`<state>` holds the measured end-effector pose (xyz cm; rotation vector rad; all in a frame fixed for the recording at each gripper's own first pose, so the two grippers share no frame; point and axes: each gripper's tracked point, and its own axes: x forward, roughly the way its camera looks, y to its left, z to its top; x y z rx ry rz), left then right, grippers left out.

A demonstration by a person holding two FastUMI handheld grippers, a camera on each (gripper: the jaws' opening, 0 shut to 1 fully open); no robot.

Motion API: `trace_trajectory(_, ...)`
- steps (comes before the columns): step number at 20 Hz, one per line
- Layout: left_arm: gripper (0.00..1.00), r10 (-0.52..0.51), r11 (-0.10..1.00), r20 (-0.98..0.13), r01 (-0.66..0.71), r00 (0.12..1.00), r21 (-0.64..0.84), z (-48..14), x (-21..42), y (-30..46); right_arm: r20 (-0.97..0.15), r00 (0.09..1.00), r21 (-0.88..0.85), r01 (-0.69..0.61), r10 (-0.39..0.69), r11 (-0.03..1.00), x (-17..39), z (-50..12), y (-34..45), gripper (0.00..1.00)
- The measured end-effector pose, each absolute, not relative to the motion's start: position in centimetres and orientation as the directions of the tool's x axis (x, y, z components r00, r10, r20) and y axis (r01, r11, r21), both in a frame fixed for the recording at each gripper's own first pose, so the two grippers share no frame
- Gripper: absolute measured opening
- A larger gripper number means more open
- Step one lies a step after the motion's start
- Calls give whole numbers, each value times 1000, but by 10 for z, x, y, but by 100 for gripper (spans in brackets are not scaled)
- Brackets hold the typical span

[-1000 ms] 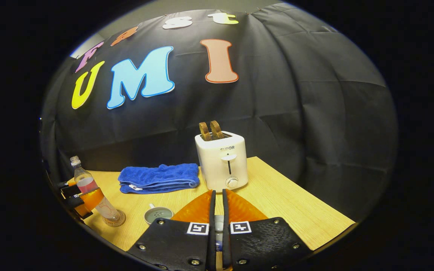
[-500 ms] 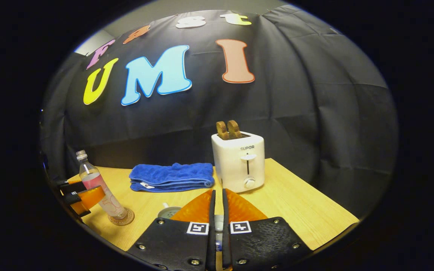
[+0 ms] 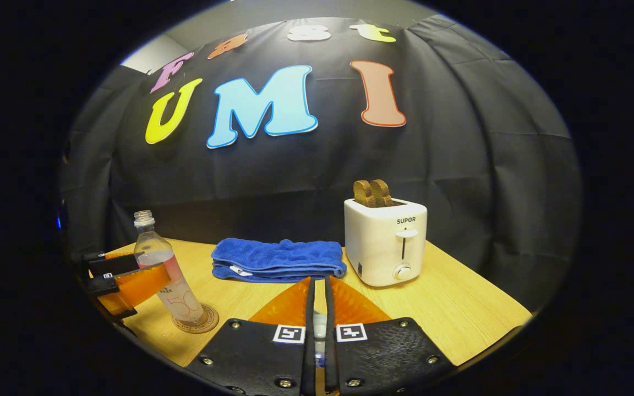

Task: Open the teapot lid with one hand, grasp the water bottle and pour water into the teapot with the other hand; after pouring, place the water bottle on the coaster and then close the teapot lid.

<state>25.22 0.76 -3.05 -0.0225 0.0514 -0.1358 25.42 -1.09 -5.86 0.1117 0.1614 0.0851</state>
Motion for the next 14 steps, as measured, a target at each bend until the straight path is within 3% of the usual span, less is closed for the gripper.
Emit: trace_trajectory(14, 100, -134, 988, -49, 129, 990, -87, -27, 228, 18, -149, 965, 257, -171, 214, 951, 301, -79, 17, 6)
